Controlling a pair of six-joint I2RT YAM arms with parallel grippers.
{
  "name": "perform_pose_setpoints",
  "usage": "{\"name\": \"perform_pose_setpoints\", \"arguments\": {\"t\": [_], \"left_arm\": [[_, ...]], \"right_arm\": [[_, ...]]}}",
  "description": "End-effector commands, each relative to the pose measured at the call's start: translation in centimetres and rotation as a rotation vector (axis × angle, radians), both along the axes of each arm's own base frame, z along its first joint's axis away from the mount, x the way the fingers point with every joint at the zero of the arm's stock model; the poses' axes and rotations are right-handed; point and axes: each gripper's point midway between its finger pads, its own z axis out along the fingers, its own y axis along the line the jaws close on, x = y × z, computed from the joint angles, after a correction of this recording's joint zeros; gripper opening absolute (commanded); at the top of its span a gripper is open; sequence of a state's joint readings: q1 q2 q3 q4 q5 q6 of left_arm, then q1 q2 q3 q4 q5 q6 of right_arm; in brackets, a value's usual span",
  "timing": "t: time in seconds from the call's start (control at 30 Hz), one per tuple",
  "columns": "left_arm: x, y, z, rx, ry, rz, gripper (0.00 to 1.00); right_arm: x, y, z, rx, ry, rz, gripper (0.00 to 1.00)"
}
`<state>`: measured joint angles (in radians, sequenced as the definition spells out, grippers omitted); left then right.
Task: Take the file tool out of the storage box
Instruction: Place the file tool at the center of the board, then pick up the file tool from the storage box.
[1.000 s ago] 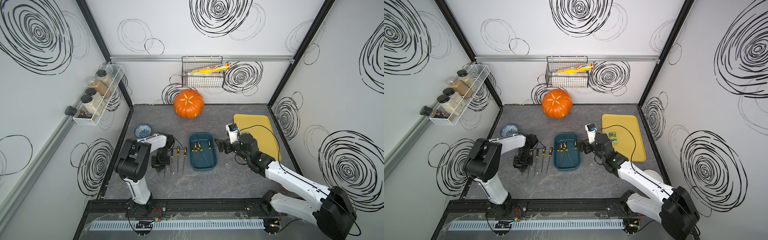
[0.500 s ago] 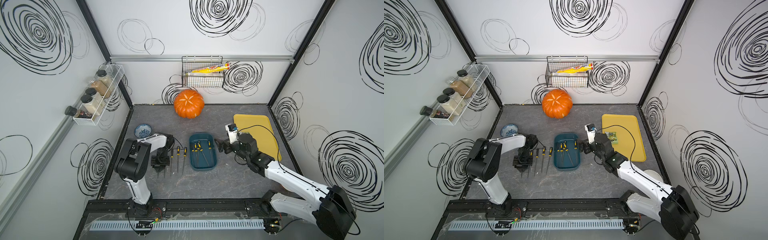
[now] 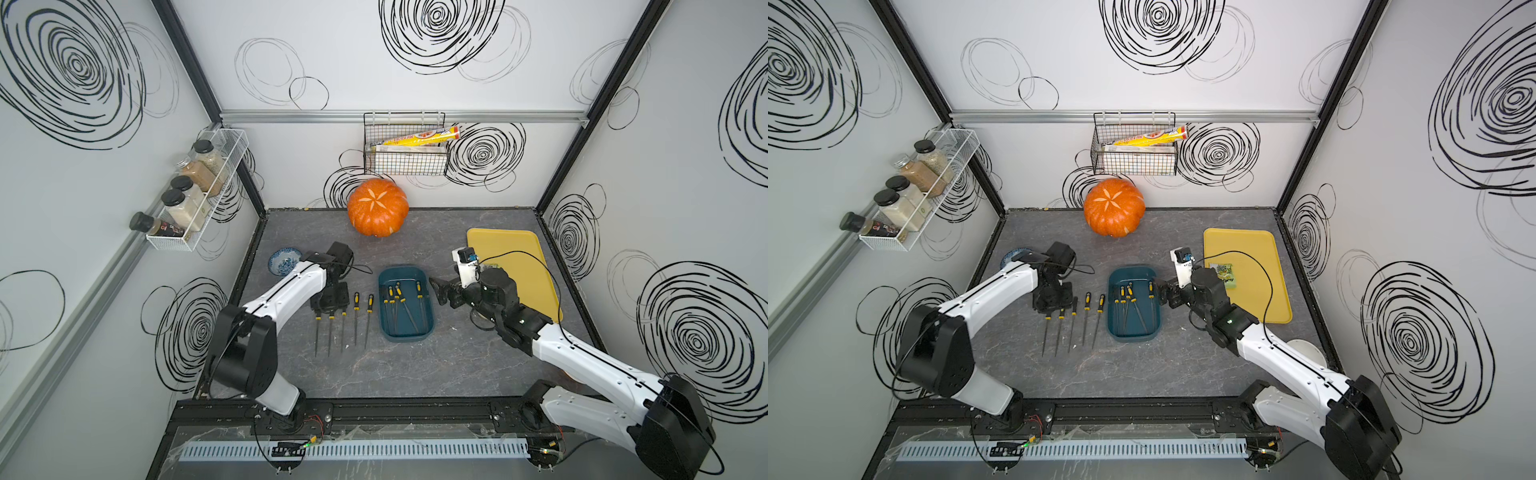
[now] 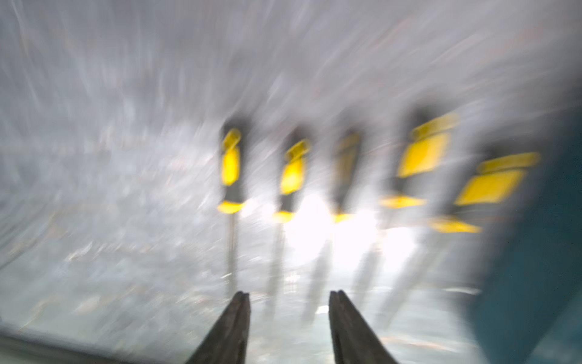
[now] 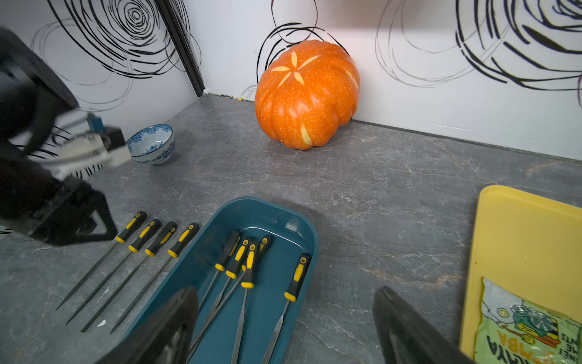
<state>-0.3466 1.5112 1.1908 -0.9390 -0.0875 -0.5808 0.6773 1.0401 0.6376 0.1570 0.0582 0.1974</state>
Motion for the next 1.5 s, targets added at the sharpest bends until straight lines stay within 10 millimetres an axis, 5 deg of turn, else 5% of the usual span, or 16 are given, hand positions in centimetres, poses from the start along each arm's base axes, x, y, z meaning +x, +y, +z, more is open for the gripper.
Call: {"name": "perform_pose_setpoints", "arguments": {"t": [0.0, 0.17, 0.33, 0.6, 0.97, 1.47], "left_arm": [[2.1, -5.1, 5.2, -0.152, -0.198, -0.041, 0.53], [3.0, -11.7, 8.1, -0.346, -0.349, -0.133, 0.60], [4.4, -14.4, 4.9, -0.418, -0.390, -0.145, 0.58], [6.3, -17.3, -0.6, -0.248, -0.324, -0.176, 0.47], [7.6, -18.8, -5.2, -0.187, -0.286, -0.142, 0.46], [8.7, -18.2, -8.3, -0.096, -0.249, -0.114, 0.39]], "right_arm": [[-0.9, -0.3, 0.7, 0.050, -0.015, 0.011, 0.92], [-1.4, -2.0, 1.0, 0.078, -0.049, -0.050, 0.92], [-2.0, -2.9, 0.9, 0.114, -0.073, -0.072, 0.92], [-2.0, -3.3, 0.8, 0.130, -0.087, -0.091, 0.89], [-1.4, -2.9, -0.6, 0.101, -0.054, -0.097, 0.89], [-1.4, -2.3, -1.1, 0.099, -0.038, -0.071, 0.89]]}}
